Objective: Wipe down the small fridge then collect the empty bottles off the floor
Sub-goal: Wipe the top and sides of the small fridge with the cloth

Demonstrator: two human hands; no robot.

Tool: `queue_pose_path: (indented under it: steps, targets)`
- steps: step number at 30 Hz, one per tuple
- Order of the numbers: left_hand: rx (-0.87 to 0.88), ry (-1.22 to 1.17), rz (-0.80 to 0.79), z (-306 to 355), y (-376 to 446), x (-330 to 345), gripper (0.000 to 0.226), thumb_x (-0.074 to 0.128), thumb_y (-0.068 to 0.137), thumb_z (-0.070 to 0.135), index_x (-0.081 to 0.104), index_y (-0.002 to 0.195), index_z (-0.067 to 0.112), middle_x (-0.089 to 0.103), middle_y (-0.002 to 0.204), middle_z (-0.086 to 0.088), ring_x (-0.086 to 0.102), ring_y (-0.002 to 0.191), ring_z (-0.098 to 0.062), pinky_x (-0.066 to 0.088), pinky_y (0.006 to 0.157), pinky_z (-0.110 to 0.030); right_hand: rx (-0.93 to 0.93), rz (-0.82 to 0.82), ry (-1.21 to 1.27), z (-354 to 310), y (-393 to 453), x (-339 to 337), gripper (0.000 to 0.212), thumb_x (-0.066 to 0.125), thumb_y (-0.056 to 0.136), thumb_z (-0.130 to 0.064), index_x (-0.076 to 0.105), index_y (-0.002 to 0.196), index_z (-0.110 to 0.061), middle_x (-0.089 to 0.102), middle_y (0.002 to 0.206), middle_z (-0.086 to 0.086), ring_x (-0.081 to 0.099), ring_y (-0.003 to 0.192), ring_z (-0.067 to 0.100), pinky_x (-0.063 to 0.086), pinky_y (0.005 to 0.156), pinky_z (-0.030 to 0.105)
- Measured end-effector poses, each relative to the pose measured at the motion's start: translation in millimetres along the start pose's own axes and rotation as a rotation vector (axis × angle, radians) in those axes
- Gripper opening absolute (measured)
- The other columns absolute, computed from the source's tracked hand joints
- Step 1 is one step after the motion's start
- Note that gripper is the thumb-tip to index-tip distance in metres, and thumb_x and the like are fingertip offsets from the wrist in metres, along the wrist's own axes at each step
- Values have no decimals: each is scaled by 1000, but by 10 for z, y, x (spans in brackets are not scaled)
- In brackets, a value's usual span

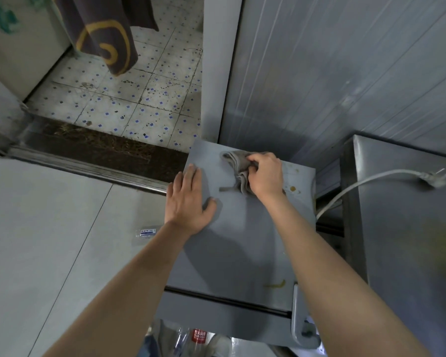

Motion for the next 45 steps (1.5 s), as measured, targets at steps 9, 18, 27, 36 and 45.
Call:
queue_pose_path:
  steps: [9,18,27,36,45]
  targets:
    - [22,48,3,47,134,57,75,47,86,47,19,148,15,11,158,-7,6,145,-35,4,116,-53,36,24,-43,217,-32,-45,32,54,85,-10,65,113,-21,60,115,10,49,112,30,42,95,36]
    - [29,34,10,59,134,40,77,37,82,52,22,147,15,14,157,-7,9,144,-34,9,115,-52,36,12,-30,84,38,3,36,50,85,-2,66,115,-16,57,115,16,52,107,35,43,96,37]
    - [43,23,27,65,137,37,82,29,73,55,36,141,8,30,152,-13,26,138,-41,24,109,-57,-60,-39,-69,-301,316,166,36,49,88,-3,66,115,-18,56,115,14,48,106,35,44,90,38]
    - [55,35,37,72,150,30,79,35,74,53,40,138,7,36,148,-15,32,134,-44,31,106,-56,-117,-76,-84,-338,344,160,36,48,90,-2,64,119,-18,55,117,12,46,107,33,43,92,39]
    - [50,29,28,72,146,39,83,30,74,56,35,141,8,29,152,-13,25,138,-42,26,109,-55,11,74,-44,120,133,-68,36,49,87,-1,68,113,-17,60,114,11,51,103,33,37,87,29]
Point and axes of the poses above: each hand's wrist, its own y-axis towards the middle knuckle, its own x-axis out of the palm, z = x × y, the point moved 9 cm from there along y, towards the middle knuckle
